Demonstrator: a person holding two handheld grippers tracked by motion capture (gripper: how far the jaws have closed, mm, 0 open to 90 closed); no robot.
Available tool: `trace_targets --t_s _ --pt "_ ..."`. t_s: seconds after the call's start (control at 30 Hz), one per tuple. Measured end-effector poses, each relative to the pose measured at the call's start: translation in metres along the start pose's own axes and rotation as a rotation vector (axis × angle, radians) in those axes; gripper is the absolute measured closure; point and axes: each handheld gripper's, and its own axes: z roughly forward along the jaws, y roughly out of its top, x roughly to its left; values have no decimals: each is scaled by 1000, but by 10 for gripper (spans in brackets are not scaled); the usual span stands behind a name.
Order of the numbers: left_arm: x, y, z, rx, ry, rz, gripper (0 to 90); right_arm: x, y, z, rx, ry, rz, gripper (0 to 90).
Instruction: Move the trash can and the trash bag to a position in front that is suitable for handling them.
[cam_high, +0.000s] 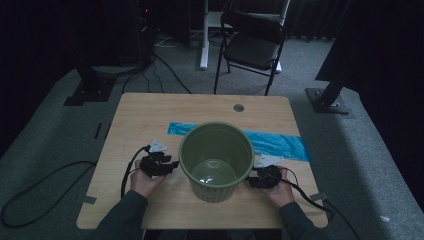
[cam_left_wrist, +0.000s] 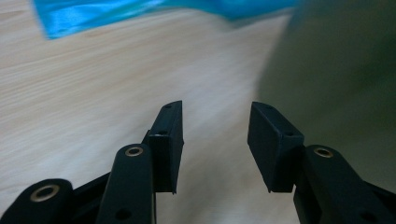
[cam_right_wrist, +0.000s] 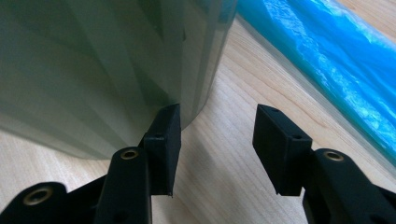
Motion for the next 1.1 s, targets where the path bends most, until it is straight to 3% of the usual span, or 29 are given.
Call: trace_targets --t_s 0.1,0.2,0.33,0.43,0.53,0.67,0.77,0.8,0.87,0.97,1.0,1.03,1.1 --pt "-12 0 0 5 -4 34 552 3 4 -1 1 22 2 512" --pt "-14 0 0 5 3 41 558 4 5 0 1 23 2 513" --pt "-9 0 -3 4 28 36 558 7 13 4 13 11 -14 518" --pt "0 -2 -6 3 53 25 560 10 21 12 18 27 -30 529" --pt "5 -2 -8 -2 47 6 551 10 26 15 27 30 -59 527" --pt "7 -3 -6 6 69 15 551 -12 25 8 42 -45 -45 508" --pt "8 -3 -5 12 73 15 551 -35 16 4 94 -130 -40 504" --pt "8 -3 -5 12 73 15 550 -35 16 4 94 -130 -40 504" --pt "10 -3 -4 12 82 14 548 -58 6 1 119 -184 13 499" --pt "11 -3 -4 8 88 7 546 -76 1 -1 135 -221 53 499" --pt "11 -3 -4 8 88 7 545 -76 1 -1 135 -221 53 499" --pt "13 -3 -4 7 89 3 545 -88 -1 -3 141 -241 80 500" --pt "14 -4 -4 9 90 1 545 -93 -2 -3 143 -238 86 498"
